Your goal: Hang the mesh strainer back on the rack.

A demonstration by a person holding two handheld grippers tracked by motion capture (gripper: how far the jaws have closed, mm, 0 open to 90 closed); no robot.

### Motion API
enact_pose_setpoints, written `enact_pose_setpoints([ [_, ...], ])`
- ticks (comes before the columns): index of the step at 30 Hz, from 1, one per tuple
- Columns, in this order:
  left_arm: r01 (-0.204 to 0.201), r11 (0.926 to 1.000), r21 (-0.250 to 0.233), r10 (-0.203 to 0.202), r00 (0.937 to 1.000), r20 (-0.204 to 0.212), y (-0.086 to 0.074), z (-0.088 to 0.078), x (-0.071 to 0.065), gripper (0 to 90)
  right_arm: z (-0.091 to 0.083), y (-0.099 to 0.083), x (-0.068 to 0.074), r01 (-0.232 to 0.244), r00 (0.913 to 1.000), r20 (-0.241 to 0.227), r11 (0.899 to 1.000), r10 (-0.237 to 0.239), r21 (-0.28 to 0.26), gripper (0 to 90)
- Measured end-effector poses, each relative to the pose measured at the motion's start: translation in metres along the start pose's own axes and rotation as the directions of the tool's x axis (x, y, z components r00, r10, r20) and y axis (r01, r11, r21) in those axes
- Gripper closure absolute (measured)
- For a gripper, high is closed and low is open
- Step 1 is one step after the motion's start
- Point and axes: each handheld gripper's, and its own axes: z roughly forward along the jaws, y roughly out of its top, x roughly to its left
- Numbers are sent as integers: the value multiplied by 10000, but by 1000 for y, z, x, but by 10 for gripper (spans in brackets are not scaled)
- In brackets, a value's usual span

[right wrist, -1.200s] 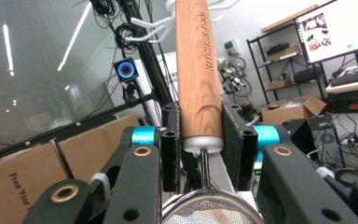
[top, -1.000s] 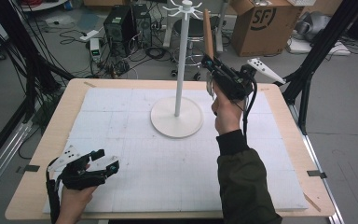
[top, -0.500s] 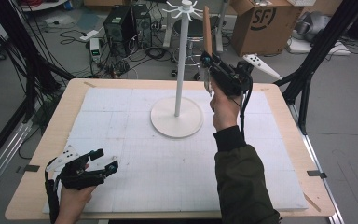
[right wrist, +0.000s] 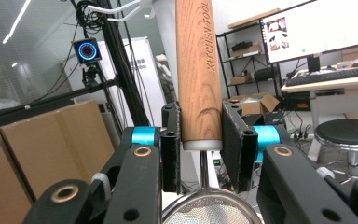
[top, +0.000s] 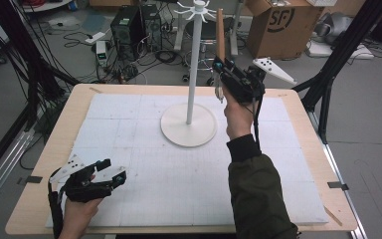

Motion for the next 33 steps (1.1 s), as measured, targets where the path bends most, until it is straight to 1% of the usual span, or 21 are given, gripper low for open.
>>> enact_pose_setpoints([
  [2, 25, 10000, 3, -25, 10000, -2, 0, 0, 0, 156, 1, -1, 1, 105, 9998, 150, 9999, -107, 128, 713],
  [4, 21, 10000, 2, -21, 10000, 6, 0, -1, 1, 156, 3, -2, 1, 95, 9998, 188, 9997, -99, 220, 713],
  [6, 37, 10000, -24, -37, 10000, 19, 0, -1, 0, 156, 4, -3, 1, 36, 9999, 111, 9998, -39, 220, 712],
  [14, -2, 10000, -28, 2, 10000, -23, 0, -2, 1, 156, 6, -7, 3, 150, 9999, 53, 9993, -151, 347, 711],
  [17, 8, 10000, -44, -8, 10000, -22, 0, -2, 0, 156, 6, -7, 3, 66, 10000, -19, 9993, -65, 371, 711],
  [24, -12, 10000, -5, 12, 10000, -12, 0, -2, -1, 156, 6, -7, 1, 39, 9999, -158, 9990, -32, 448, 710],
  [28, -34, 10000, 26, 34, 10000, -2, 0, -2, -1, 156, 6, -7, 0, -183, 9991, -365, 9985, 202, 514, 709],
  [33, -17, 10000, 5, 17, 10000, -13, 0, -2, -1, 156, 6, -6, -1, -242, 9987, -432, 9980, 267, 576, 707],
])
